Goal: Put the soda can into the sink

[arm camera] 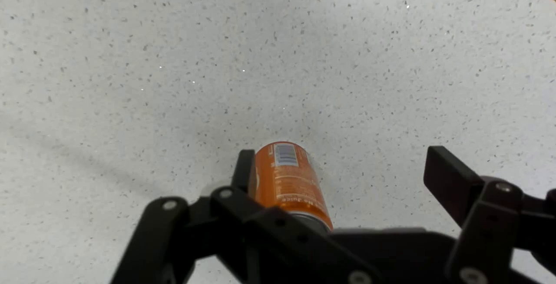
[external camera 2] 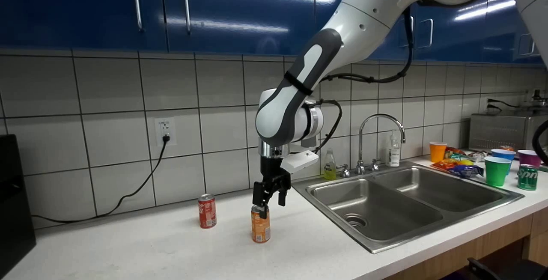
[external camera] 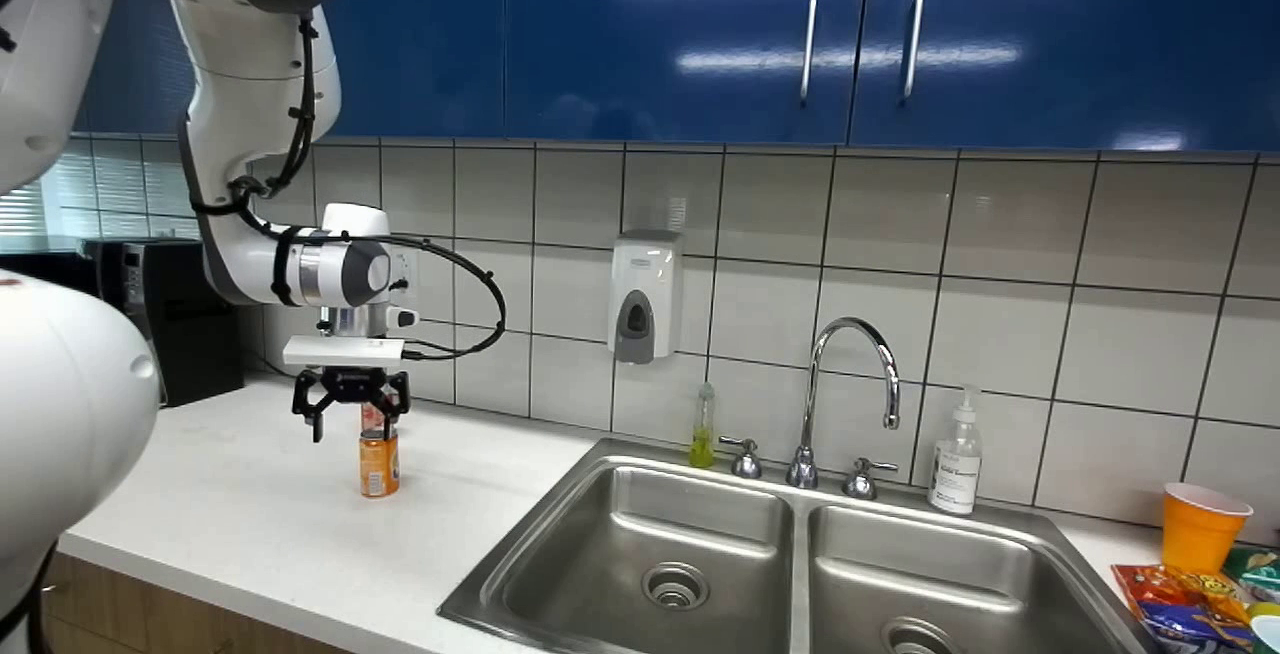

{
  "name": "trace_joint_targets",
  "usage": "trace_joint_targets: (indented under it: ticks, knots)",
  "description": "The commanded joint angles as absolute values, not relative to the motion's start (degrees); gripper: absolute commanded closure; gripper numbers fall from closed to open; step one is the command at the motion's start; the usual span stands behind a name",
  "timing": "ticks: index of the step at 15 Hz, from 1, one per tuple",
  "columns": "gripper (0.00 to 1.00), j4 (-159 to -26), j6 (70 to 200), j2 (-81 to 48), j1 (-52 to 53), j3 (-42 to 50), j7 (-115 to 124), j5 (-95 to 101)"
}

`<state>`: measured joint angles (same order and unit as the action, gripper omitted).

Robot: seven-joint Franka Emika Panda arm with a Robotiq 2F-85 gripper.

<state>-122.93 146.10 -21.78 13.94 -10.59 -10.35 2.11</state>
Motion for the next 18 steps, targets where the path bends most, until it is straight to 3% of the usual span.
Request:
trace_joint_targets:
  ticks: [1, 18]
  knots:
    - [0.0, -119.42, 146.16, -24.85, 14.15, -10.19, -7.87, 4.4]
    - [0.0, -112.75, 146.45, -30.84, 14.93, -9.47, -7.08, 6.02]
